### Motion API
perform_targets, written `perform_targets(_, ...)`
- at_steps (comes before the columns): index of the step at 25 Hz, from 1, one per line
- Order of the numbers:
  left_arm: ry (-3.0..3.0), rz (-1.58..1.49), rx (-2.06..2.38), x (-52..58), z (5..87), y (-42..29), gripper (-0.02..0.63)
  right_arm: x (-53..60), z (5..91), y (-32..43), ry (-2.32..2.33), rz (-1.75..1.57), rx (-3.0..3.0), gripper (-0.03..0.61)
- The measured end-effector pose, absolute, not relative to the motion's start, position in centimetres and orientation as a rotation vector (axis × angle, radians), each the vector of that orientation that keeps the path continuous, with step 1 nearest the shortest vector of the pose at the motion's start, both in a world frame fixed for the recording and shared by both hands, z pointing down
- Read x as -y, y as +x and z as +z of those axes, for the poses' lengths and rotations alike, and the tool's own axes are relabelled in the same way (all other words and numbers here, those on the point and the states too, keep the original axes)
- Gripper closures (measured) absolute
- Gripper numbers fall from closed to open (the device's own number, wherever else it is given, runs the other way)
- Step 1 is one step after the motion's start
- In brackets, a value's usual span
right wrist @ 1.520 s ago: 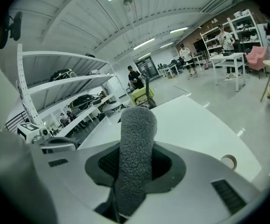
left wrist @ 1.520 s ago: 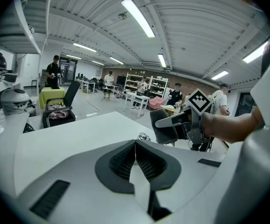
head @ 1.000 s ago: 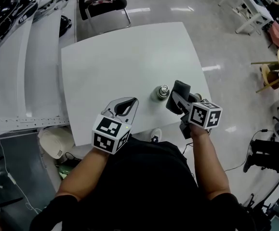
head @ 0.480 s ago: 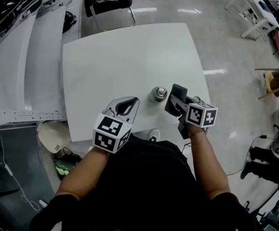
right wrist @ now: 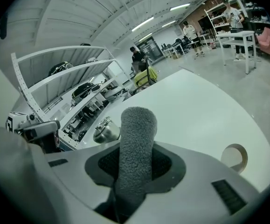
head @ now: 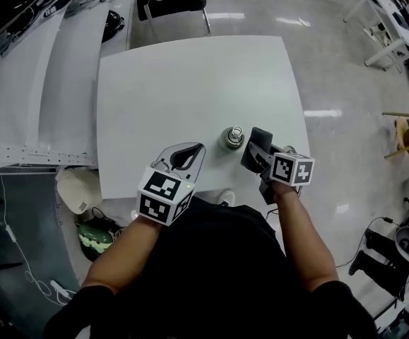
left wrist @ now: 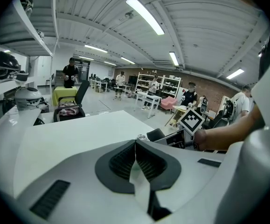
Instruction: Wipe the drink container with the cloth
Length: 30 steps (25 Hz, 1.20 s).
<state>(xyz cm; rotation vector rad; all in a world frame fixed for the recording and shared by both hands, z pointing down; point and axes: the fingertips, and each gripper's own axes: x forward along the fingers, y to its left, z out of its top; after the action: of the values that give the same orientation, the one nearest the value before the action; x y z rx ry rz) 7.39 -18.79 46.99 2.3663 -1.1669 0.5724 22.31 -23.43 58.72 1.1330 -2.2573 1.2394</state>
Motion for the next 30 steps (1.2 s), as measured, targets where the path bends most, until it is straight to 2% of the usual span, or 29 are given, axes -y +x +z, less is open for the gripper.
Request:
perform_targets(21, 2.202, 0.558, 1.379, 16.7, 47.7, 6.9, 0.597, 23.8, 64.3, 21.5, 0.977, 1.421, 2.19, 0.463)
perform_targets(30, 2.187, 0.54, 1.407, 16.0, 47.7, 6.6, 0.597, 23.2, 63.6, 21.8, 0.92, 1.434, 2.206, 0.463)
